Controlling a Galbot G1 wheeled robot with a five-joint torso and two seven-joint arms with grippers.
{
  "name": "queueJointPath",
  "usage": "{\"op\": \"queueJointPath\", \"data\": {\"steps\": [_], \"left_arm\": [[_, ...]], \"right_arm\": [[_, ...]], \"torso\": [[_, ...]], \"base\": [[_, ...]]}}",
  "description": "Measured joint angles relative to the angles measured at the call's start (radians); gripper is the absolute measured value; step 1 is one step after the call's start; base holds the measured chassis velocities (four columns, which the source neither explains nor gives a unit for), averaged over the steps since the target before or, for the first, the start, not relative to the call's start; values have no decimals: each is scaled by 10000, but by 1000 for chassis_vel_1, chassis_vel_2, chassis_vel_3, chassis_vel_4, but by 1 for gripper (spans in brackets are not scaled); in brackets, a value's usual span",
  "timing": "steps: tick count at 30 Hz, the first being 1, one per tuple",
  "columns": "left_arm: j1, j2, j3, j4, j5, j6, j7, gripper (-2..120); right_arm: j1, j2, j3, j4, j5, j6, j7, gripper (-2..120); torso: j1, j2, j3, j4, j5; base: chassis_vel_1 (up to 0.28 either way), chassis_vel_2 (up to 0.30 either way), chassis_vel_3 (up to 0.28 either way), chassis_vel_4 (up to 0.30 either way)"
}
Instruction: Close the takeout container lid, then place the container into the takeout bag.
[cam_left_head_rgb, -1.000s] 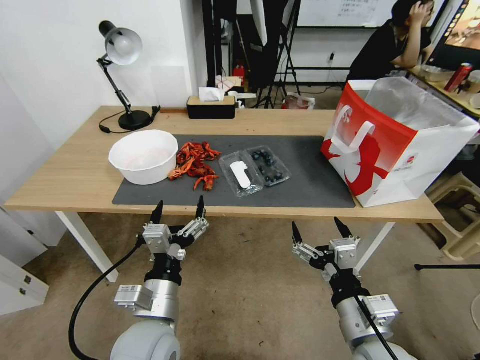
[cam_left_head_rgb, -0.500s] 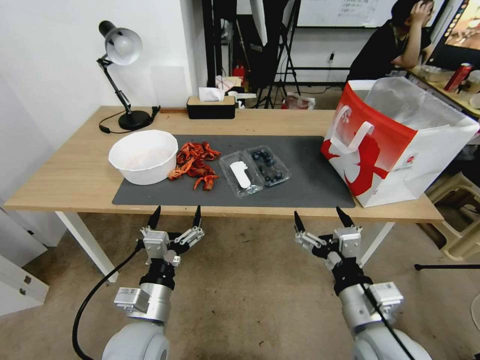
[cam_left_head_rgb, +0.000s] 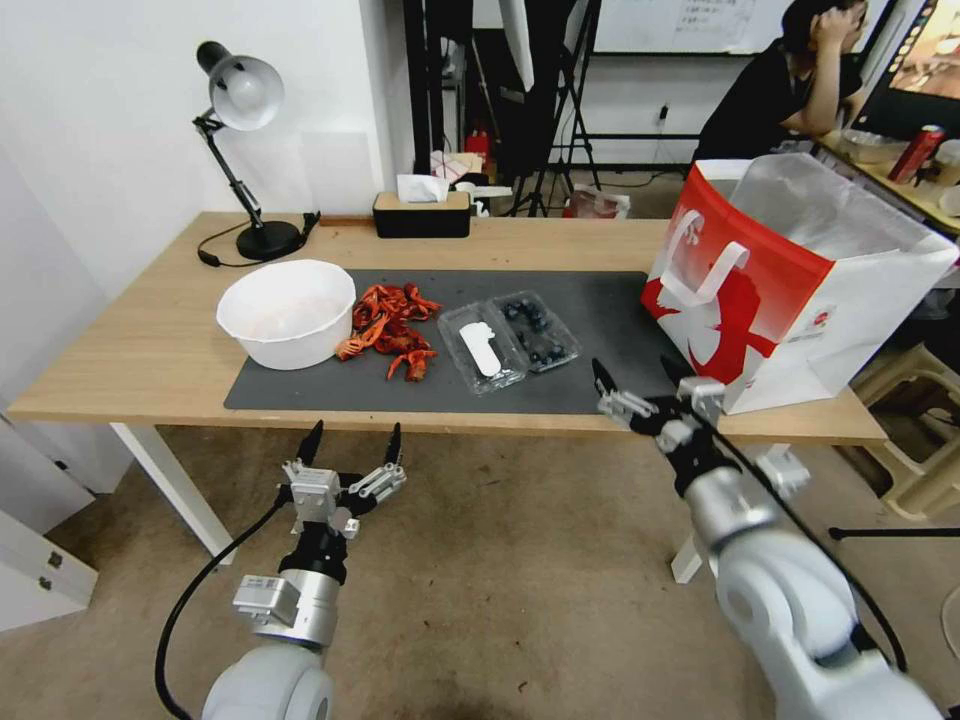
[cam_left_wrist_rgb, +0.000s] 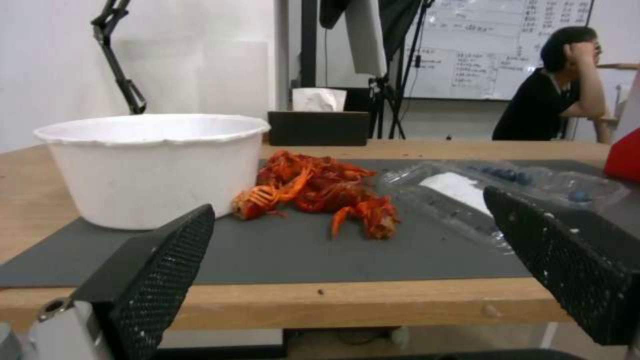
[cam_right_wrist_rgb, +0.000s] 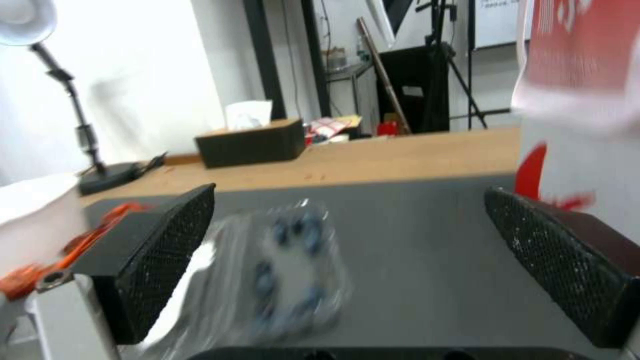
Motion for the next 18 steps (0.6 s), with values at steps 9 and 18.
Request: {"op": "queueJointPath", "data": {"steps": [9, 18], "left_arm": [[66, 43, -407, -34, -23, 7, 128, 100], [37, 131, -485, -9, -149, 8, 174, 100]], "right_arm": [[2474, -839, -682, -871, 157, -4024, 1143, 100], [4066, -1435, -1980, -1521, 798, -5308, 1045, 100]], "torso": [[0, 0, 0, -5, -1], [0, 2, -1, -4, -2]], "base": [[0, 0, 0, 0], [0, 0, 0, 0]]}}
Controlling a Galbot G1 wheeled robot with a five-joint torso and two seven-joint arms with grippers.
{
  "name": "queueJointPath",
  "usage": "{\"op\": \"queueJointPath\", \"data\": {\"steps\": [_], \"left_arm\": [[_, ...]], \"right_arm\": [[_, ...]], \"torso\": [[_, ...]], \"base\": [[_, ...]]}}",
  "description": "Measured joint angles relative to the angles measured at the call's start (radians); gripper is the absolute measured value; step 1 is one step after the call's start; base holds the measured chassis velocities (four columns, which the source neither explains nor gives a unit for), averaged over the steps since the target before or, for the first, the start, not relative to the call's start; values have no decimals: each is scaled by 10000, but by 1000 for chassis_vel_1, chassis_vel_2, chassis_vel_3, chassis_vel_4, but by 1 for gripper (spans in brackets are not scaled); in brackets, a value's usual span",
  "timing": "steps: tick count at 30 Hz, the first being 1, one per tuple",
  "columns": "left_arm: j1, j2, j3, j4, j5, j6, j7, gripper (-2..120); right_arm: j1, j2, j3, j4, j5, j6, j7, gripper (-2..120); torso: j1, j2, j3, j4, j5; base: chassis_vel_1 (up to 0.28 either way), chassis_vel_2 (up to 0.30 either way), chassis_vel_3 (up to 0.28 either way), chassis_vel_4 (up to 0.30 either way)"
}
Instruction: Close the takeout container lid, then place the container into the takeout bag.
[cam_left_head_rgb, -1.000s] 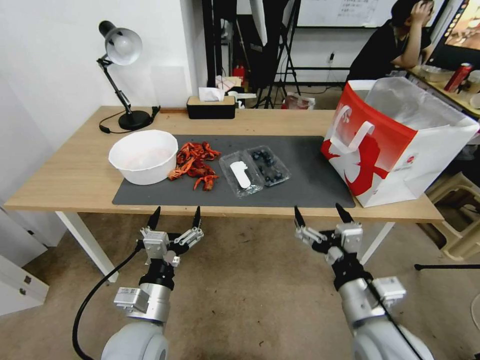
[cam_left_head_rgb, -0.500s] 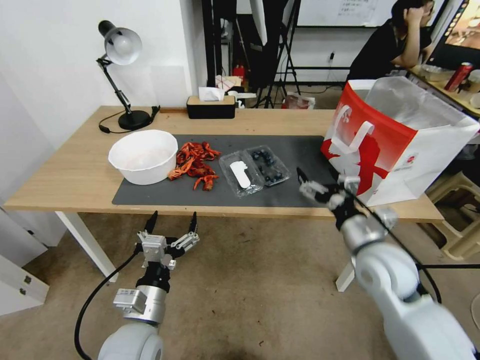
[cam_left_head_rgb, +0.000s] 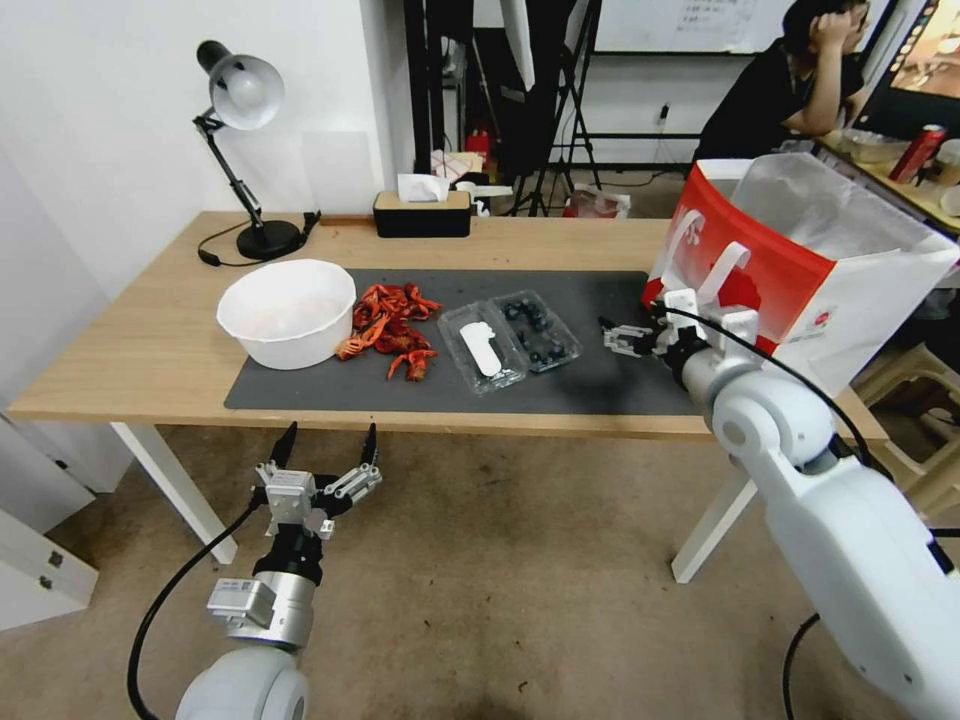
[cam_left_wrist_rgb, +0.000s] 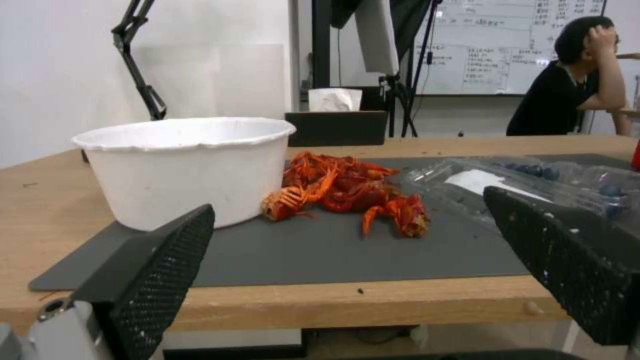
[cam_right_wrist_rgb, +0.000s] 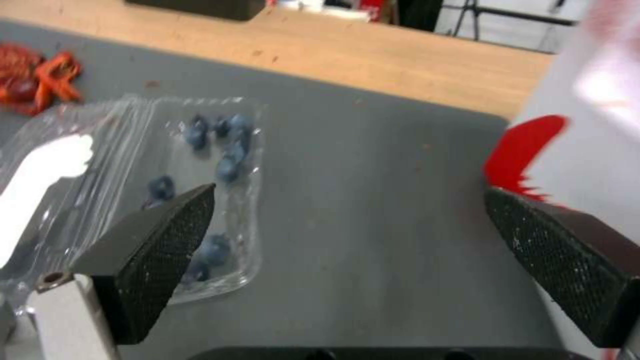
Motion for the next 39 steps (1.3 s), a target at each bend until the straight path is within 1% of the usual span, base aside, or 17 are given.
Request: {"op": "queueJointPath", "data": {"steps": [2, 3, 6, 7, 10, 18, 26, 39], "left_arm": [[20, -18, 18, 0, -1, -5, 19, 100], [20, -18, 18, 0, -1, -5, 19, 100], [55, -85, 39, 58, 3, -63, 33, 100], [55, -85, 39, 58, 3, -63, 33, 100], [63, -57, 7, 119, -9, -134, 53, 100], [24, -21, -90, 239, -77, -183, 73, 100], [-12, -17, -128, 323, -93, -197, 94, 100], [-12, -37, -139, 402, -91, -275, 117, 100]], "right_arm": [[369, -2, -420, -366, -28, -2, -110, 100], [369, -2, -420, -366, -28, -2, -110, 100], [896, 146, -1054, -1048, -248, 10, -272, 100], [896, 146, -1054, -1048, -248, 10, -272, 100], [1248, 273, -1523, -1460, -538, 37, -324, 100], [1825, 478, -2289, -2159, -980, 66, -395, 100], [2179, 638, -2667, -2741, -1074, 81, -495, 100], [2517, 819, -2802, -3437, -915, 99, -716, 100]], "torso": [[0, 0, 0, 2, 0], [0, 0, 0, 2, 0], [0, 0, 0, 1, 0], [0, 0, 0, 1, 0], [1, 0, 0, 2, -1], [-1, 0, 0, 1, 0], [-1, 0, 0, 1, -1], [-1, -1, 0, 1, 0]], "base": [[0, 0, 0, 0], [0, 0, 0, 0], [0, 0, 0, 0], [0, 0, 0, 0], [0, 0, 0, 0], [0, 0, 0, 0], [0, 0, 0, 0], [0, 0, 0, 0]]}}
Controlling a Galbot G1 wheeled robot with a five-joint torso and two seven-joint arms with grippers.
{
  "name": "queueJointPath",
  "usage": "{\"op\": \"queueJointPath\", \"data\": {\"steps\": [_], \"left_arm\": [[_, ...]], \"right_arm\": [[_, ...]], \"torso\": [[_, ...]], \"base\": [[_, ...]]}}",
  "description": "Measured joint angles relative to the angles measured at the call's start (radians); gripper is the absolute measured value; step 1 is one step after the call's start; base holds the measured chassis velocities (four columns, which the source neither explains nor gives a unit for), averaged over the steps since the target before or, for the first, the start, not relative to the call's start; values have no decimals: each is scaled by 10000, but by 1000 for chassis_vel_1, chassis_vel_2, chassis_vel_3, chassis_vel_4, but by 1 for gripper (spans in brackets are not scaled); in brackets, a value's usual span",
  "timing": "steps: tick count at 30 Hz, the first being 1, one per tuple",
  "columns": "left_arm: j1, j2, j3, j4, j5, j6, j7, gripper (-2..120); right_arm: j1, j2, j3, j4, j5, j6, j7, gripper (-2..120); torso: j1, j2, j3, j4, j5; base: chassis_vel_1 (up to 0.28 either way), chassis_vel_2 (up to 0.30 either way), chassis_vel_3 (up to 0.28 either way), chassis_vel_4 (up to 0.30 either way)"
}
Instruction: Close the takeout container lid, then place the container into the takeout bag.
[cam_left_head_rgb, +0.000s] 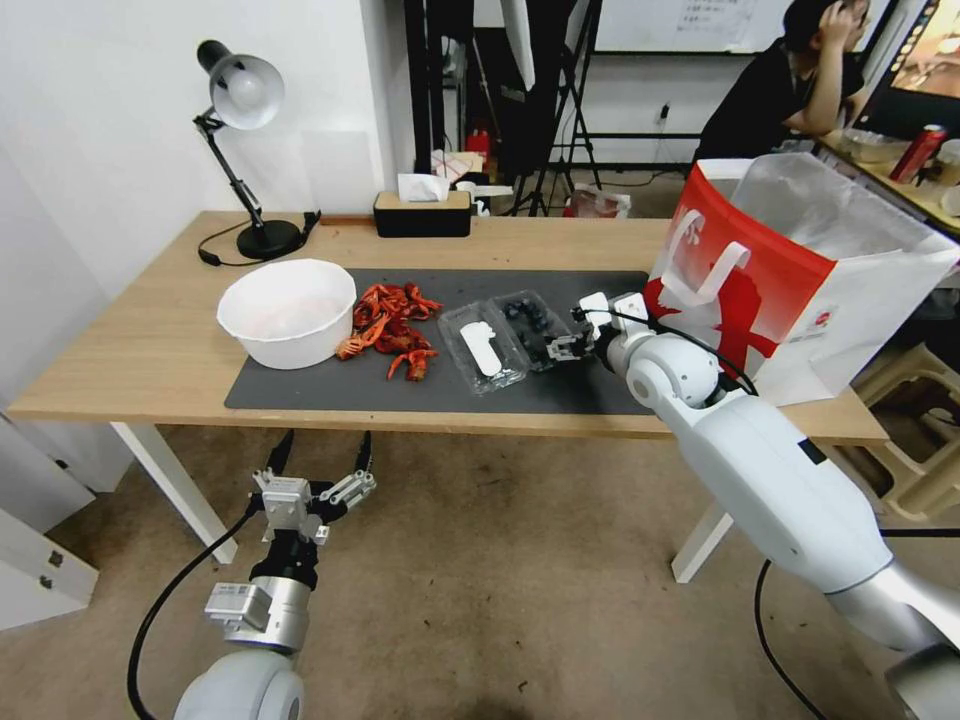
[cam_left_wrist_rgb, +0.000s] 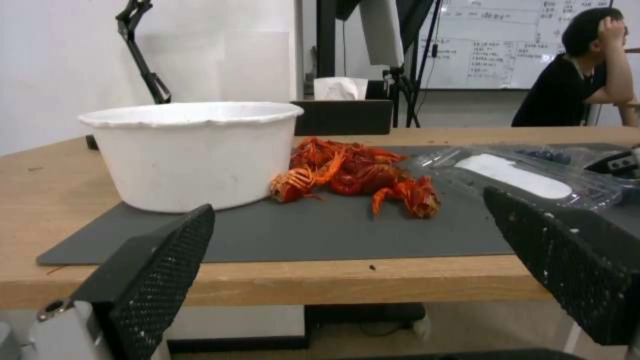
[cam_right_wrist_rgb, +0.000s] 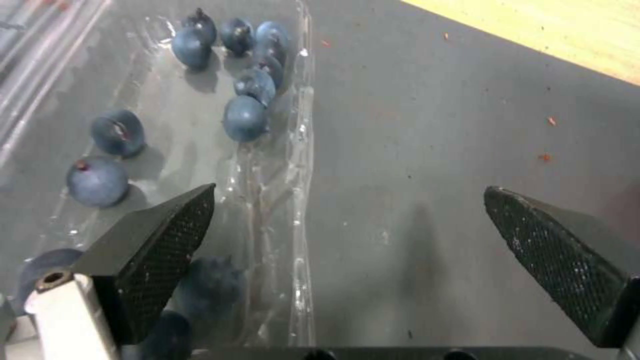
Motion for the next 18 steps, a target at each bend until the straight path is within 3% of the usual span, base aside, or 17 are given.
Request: {"op": "queueJointPath", "data": {"steps": [18], "left_arm": [[18, 29, -58, 55, 0, -222, 9, 100]], "right_arm": [[-225, 61, 103, 84, 31, 7, 209, 100]], "torso": [[0, 0, 0, 0, 0]], "base": [[0, 0, 0, 0]]}}
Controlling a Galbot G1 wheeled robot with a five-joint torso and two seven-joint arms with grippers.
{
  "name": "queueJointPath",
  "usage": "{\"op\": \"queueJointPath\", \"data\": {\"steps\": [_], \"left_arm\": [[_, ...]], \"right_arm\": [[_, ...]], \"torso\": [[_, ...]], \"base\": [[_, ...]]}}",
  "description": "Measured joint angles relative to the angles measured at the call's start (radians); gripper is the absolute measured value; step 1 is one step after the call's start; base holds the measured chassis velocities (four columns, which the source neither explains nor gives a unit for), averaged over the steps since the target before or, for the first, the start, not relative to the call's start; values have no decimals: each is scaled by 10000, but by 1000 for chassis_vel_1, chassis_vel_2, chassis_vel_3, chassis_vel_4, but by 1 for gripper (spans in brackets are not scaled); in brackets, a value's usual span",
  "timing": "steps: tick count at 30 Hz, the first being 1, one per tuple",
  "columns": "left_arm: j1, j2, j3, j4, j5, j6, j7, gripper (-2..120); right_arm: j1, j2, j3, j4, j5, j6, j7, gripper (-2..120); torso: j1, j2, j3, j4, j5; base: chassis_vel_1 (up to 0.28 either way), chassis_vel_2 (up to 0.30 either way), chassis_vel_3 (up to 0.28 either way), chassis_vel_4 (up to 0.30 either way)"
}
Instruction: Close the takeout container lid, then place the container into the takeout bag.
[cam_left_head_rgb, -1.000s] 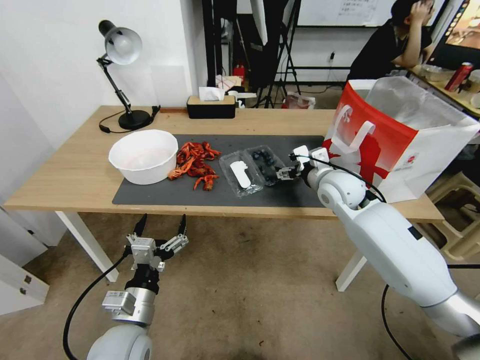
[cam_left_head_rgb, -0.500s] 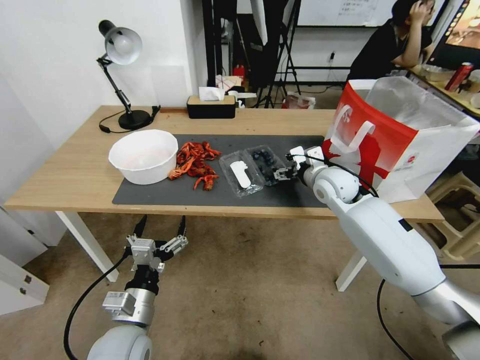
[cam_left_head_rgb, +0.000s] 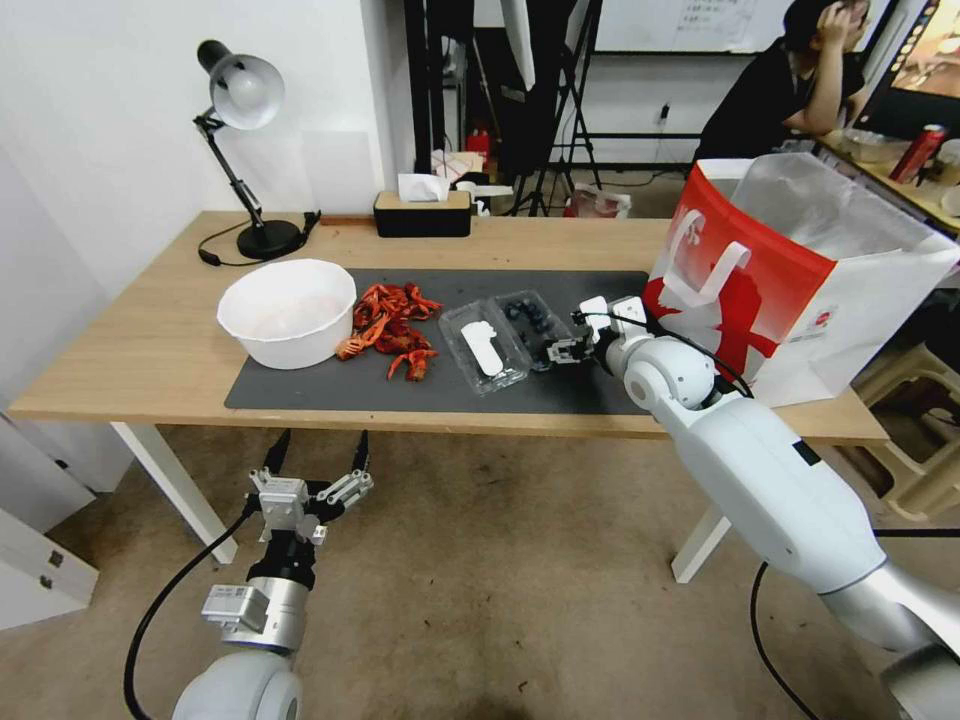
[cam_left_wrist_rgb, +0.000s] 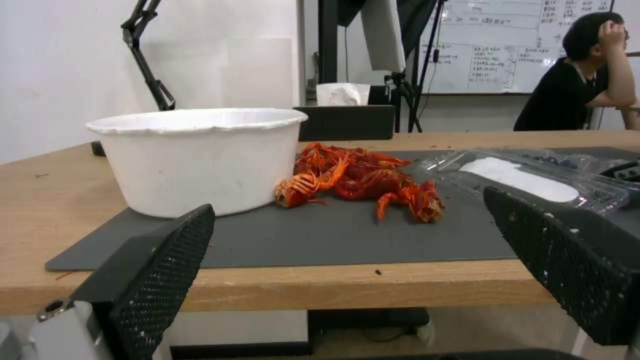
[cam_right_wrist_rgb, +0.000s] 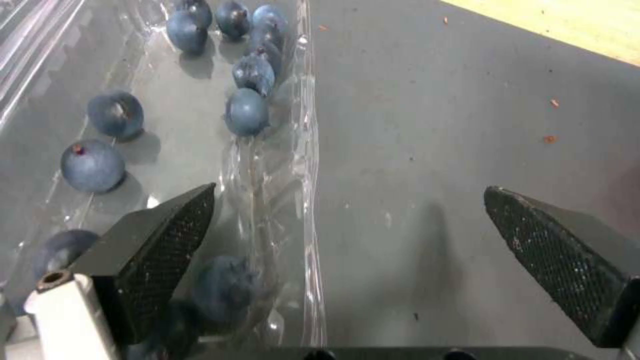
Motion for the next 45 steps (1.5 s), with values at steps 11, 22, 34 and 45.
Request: {"op": "queueJointPath", "data": {"steps": [11, 22, 34, 45], "left_arm": [[35, -1, 36, 15, 43, -169, 15, 100], [69, 0, 76, 16, 88, -285, 41, 100], [90, 27, 89, 15, 92, -396, 43, 100], [114, 10, 111, 14, 129, -497, 30, 100]], "right_arm": [[-239, -199, 143, 442, 98, 0, 503, 100], [-418, -345, 283, 679, 302, -4, 877, 100], [-681, -501, 465, 898, 643, -15, 1216, 100], [-981, -615, 530, 1396, 1226, -27, 2208, 100]], "torso": [[0, 0, 0, 0, 0], [0, 0, 0, 0, -1], [0, -1, 0, 0, 0], [0, 0, 0, 0, -1]], "base": [[0, 0, 0, 0], [0, 0, 0, 0], [0, 0, 0, 0], [0, 0, 0, 0]]}}
